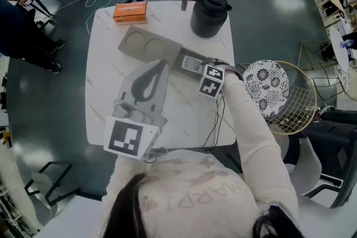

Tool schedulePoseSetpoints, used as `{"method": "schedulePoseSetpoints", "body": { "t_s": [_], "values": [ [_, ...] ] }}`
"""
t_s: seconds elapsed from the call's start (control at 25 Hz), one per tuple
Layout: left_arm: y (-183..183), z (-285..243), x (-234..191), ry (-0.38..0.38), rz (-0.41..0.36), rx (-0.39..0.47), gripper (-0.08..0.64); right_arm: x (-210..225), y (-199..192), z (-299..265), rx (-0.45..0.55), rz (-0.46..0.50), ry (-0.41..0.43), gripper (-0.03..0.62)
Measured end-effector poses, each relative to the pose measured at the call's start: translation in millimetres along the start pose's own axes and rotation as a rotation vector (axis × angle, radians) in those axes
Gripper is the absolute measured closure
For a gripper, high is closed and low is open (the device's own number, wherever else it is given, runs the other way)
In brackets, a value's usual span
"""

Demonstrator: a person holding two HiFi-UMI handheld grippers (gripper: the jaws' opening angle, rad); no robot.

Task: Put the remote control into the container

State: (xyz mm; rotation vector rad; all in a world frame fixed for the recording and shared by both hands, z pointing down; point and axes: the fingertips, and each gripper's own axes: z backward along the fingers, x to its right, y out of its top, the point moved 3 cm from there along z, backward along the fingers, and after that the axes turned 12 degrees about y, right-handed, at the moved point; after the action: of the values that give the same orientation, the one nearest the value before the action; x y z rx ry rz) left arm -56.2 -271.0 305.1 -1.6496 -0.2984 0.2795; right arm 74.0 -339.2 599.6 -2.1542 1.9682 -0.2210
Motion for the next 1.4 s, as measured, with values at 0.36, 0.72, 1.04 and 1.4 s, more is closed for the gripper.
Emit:
{"method": "schedulePoseSetpoints", "body": {
  "t_s": [0.36,0.72,1.04,1.4],
  "values": [
    [-1,2,2,-0.002,0.002,-0.007,0.546,0,0,10,0.085,-0.048,-0.072,0.415],
    [-7,7,24,-0.016,-0.020,-0.010,0.546,-17,22,107,0.641,-0.297,-0.210,0.445],
    [8,37,76,-0.050,-0.057,0.052,0.546,-92,22,237,1.175,-0.474,-0.284,0.479],
    [27,101,147,-0.083,-0.102,0.116,0.546,-181,1,324,1.349,-0.421,-0.442,0.526]
  ]
}}
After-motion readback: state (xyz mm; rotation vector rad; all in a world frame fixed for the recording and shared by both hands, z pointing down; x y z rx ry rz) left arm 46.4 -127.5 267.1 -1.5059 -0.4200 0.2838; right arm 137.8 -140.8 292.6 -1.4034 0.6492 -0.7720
